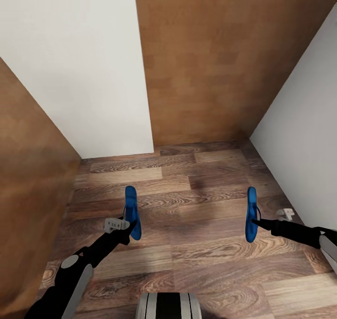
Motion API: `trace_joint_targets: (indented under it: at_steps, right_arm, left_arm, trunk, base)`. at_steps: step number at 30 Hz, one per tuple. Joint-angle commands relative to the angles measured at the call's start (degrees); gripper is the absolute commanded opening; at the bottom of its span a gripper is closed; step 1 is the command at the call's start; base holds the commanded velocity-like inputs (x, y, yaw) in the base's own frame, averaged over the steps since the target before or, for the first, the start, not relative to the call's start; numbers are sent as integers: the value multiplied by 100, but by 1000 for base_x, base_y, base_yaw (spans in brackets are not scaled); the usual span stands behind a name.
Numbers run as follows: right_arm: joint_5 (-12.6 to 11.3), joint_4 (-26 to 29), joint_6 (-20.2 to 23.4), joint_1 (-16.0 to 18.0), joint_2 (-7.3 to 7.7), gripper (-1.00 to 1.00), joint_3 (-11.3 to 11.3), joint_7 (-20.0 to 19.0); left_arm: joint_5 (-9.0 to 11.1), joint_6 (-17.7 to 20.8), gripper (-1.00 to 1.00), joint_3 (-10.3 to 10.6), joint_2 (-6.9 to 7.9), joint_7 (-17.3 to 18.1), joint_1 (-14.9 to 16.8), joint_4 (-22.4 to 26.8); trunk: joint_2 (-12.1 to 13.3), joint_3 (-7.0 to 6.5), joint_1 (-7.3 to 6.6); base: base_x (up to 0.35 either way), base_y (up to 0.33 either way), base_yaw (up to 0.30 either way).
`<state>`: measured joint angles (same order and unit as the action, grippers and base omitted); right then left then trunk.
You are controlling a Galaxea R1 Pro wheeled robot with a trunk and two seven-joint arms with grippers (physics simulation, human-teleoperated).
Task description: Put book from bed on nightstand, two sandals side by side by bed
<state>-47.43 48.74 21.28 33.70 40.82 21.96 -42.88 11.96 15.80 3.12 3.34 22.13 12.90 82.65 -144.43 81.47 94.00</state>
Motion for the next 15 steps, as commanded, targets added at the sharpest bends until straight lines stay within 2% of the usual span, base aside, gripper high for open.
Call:
trace_joint_targets:
  at_steps: [1,15]
  right_arm:
    - [-56,-5,44,5,4,-100,18,-6]
    - [-35,-22,42,7,-12,-100,25,-4]
  left_arm:
    - [58,53,-100,0,5,1,2,5]
    - [52,54,-100,-5,0,-7,2,-93]
  trunk:
    - [0,-19,-3]
    - [19,-329,-39]
  base:
    - [0,0,0]
    - [0,0,0]
